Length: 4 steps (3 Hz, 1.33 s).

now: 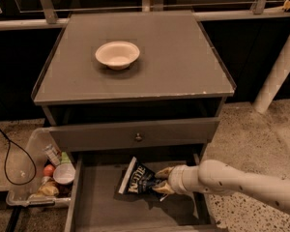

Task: Pick blue chip bag from middle drawer and place on counter

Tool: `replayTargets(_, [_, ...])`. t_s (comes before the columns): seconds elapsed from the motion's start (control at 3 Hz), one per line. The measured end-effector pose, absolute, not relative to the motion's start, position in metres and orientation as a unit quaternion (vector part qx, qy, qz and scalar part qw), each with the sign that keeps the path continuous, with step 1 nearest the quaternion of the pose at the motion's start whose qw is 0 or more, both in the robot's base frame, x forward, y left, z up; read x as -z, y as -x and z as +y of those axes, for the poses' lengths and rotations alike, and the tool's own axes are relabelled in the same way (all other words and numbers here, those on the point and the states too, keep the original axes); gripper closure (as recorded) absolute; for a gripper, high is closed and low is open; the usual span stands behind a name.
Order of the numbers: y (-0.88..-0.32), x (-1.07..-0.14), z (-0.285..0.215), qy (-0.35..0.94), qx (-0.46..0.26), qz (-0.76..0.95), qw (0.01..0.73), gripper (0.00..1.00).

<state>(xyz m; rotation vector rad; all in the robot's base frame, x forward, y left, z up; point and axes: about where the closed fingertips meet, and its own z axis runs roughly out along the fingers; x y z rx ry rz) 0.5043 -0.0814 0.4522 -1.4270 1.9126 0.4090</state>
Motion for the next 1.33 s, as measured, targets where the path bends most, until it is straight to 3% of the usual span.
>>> replayTargets(1.33, [-0.486, -0.723, -0.165, 0.575, -0.097, 0.701, 0.411, 1.0])
